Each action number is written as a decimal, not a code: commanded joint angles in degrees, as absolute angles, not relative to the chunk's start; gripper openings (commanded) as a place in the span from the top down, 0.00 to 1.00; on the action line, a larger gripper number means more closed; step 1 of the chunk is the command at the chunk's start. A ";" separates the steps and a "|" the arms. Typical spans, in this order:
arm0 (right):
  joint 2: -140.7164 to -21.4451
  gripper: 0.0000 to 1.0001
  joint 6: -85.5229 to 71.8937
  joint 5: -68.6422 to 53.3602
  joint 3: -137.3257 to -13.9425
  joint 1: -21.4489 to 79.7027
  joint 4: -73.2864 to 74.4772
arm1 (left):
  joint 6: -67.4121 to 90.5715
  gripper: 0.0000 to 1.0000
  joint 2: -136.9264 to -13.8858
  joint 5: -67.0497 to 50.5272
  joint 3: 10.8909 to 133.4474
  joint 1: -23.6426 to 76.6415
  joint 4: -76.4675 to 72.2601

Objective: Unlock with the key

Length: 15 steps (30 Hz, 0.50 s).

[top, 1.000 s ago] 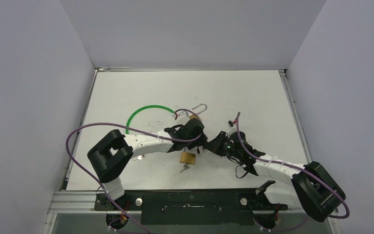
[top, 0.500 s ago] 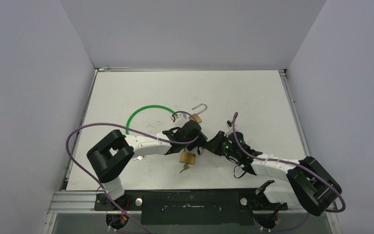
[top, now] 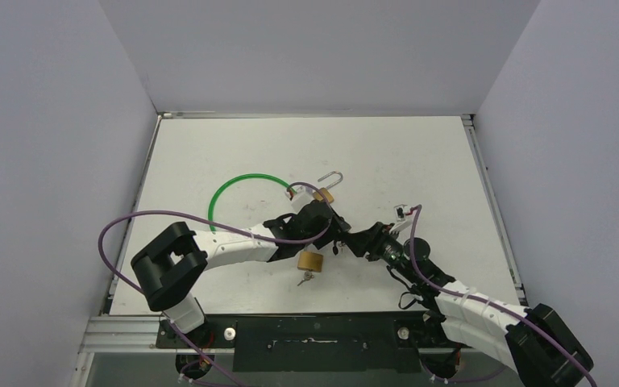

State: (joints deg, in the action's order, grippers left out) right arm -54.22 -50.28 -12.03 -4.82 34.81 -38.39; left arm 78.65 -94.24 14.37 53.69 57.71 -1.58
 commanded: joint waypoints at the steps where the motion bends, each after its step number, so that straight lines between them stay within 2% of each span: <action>1: -49.27 0.48 -48.84 -10.10 -4.83 34.69 -40.33 | 76.21 1.00 -91.51 17.00 56.44 58.06 -3.96; 4: -48.27 0.55 -48.13 -10.33 -5.39 34.72 -37.70 | 76.11 1.00 -91.32 17.16 56.68 58.03 -3.83; 6: -48.35 0.57 -47.99 -10.29 -5.61 34.80 -36.61 | 76.05 1.00 -91.23 17.05 56.76 58.02 -3.83; 12: -50.25 0.52 -47.81 -10.62 -6.11 35.30 -35.10 | 75.81 1.00 -91.40 16.42 57.26 57.92 -3.78; 15: -51.11 0.52 -47.90 -10.84 -6.07 35.70 -35.42 | 75.76 1.00 -91.58 16.35 57.53 57.92 -3.79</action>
State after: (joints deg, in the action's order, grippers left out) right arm -50.19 -48.80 -11.33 -4.49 34.98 -34.22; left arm 76.05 -94.24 16.03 53.87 57.71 -1.13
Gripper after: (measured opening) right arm 0.482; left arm 0.487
